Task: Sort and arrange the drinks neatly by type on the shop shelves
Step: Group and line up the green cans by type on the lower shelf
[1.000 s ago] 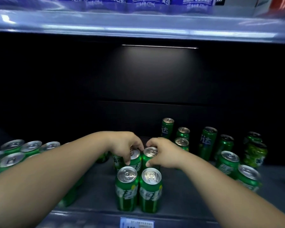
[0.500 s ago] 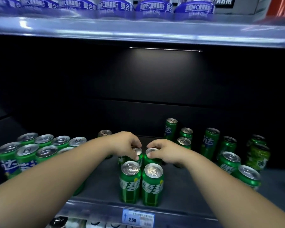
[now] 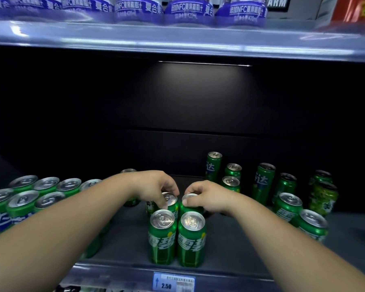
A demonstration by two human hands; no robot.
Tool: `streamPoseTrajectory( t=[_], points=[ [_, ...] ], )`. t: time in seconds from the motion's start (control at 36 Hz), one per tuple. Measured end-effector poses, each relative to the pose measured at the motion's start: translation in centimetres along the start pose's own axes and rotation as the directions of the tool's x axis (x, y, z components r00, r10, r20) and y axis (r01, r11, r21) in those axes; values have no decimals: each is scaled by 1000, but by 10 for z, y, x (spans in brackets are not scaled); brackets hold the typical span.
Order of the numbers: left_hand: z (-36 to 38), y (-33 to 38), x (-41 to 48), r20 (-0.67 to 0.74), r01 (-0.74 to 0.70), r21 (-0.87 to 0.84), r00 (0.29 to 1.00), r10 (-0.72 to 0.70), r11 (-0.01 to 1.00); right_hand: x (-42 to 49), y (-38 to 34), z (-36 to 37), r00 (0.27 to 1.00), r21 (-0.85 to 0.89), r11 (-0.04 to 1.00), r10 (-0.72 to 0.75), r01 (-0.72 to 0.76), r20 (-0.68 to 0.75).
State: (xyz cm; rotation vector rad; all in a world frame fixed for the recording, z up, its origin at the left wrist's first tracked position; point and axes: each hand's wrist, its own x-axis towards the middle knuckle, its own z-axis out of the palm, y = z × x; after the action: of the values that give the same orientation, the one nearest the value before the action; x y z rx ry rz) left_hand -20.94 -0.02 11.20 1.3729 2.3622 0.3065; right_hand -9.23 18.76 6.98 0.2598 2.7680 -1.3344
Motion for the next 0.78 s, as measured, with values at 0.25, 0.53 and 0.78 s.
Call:
streamPoseTrajectory(
  t=[0.25,0.53,0.78],
  points=[
    [8,8,-4,-111,7,-73,994,-15,997,-11,5,1,1000,42,999,-1,2,-25],
    [16,54,2,-213,-37,-62,977,23,997,-56,13,-16,993,22,1000,-15,18,-119],
    [38,128,24,-228,-197,32,953,199,980,-127,37,-62,929,-50,999,-22,4,-370]
  ],
)
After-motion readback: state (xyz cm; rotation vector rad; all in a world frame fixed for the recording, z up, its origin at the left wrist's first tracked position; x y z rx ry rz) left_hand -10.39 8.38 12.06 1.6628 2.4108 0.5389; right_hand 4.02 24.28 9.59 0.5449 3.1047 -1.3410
